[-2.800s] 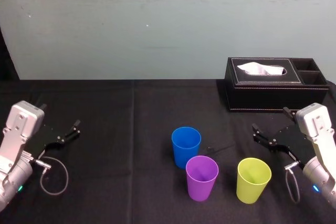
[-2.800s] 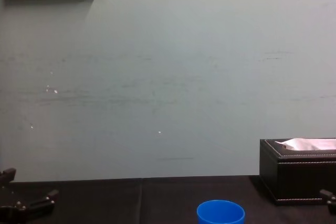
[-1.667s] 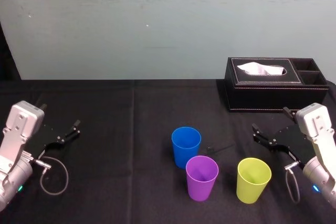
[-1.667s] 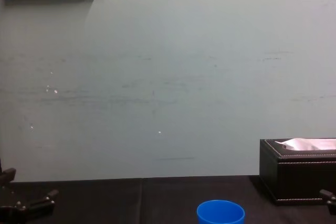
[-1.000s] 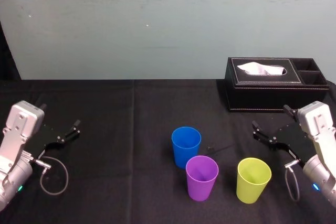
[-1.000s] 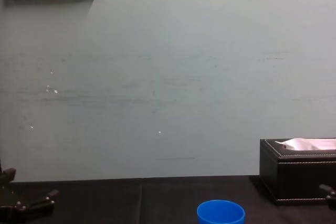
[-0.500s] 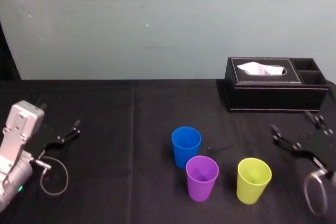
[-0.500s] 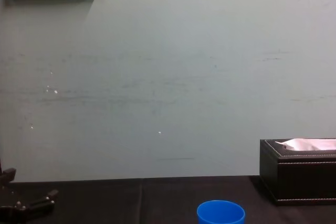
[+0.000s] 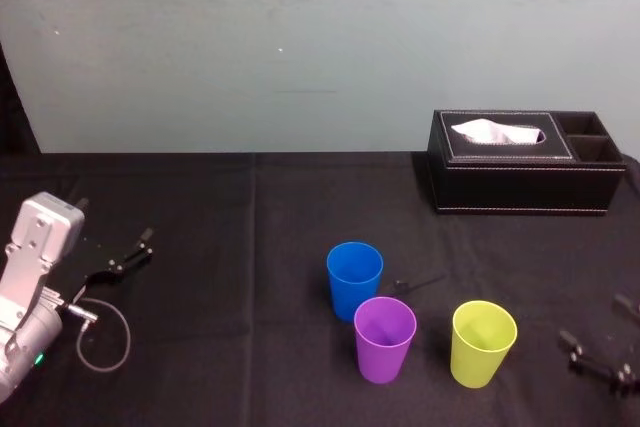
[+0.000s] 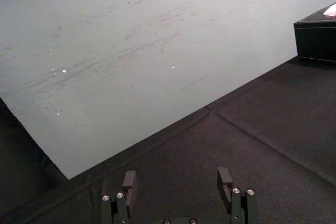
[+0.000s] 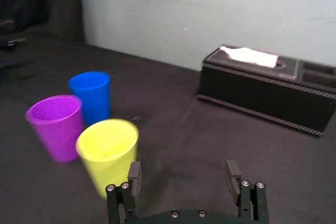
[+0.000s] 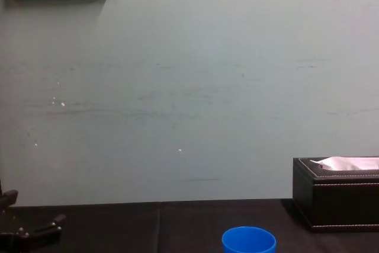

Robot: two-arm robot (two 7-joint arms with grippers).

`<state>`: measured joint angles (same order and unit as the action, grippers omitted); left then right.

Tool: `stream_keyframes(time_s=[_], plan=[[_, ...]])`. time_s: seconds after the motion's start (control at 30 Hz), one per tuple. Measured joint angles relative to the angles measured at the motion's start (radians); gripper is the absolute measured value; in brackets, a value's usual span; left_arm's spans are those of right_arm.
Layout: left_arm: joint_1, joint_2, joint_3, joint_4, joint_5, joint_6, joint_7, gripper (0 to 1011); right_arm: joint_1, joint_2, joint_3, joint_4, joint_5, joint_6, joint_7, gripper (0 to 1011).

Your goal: Stack the three plastic cups sequentially using one hand.

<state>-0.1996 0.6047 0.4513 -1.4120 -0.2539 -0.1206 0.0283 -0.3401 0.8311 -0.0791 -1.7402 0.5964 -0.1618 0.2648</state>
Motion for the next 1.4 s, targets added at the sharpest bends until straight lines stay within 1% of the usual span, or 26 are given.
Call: stream_keyframes(time_s=[0.03,0.13,0.23,0.43,0.53,0.63,0.8,0.87,0.97,1.1,1.17,1.4], plan=[[0.0,0.0,0.0,0.0,0.0,0.0,0.0,1000,-0.026,0.004,0.007,-0.004,0.004,-0.01,0.016,1003],[0.0,0.0,0.0,0.0,0.0,0.0,0.0,1000,-0.065,0.008,0.012,-0.007,0.007,-0.032,0.052,1003],[0.0,0.0,0.0,0.0,0.0,0.0,0.0,1000,-0.09,0.009,0.011,-0.008,0.003,-0.051,0.083,1003],[0.0,0.0,0.0,0.0,0.0,0.0,0.0,1000,-0.094,-0.005,-0.009,-0.005,-0.015,-0.055,0.112,1003],[0.0,0.0,0.0,0.0,0.0,0.0,0.0,1000,-0.079,-0.02,-0.028,0.0,-0.031,-0.048,0.12,1003],[0.0,0.0,0.0,0.0,0.0,0.0,0.0,1000,-0.053,-0.042,-0.049,0.005,-0.053,-0.028,0.121,1003],[0.0,0.0,0.0,0.0,0.0,0.0,0.0,1000,-0.026,-0.065,-0.065,0.012,-0.069,-0.007,0.121,1003],[0.0,0.0,0.0,0.0,0.0,0.0,0.0,1000,-0.004,-0.086,-0.075,0.019,-0.073,0.014,0.121,1003],[0.0,0.0,0.0,0.0,0.0,0.0,0.0,1000,0.012,-0.102,-0.08,0.024,-0.074,0.028,0.12,1003],[0.0,0.0,0.0,0.0,0.0,0.0,0.0,1000,0.038,-0.133,-0.085,0.035,-0.077,0.054,0.116,1003],[0.0,0.0,0.0,0.0,0.0,0.0,0.0,1000,0.046,-0.141,-0.087,0.038,-0.079,0.062,0.115,1003],[0.0,0.0,0.0,0.0,0.0,0.0,0.0,1000,0.091,-0.175,-0.102,0.059,-0.109,0.089,0.114,1003]])
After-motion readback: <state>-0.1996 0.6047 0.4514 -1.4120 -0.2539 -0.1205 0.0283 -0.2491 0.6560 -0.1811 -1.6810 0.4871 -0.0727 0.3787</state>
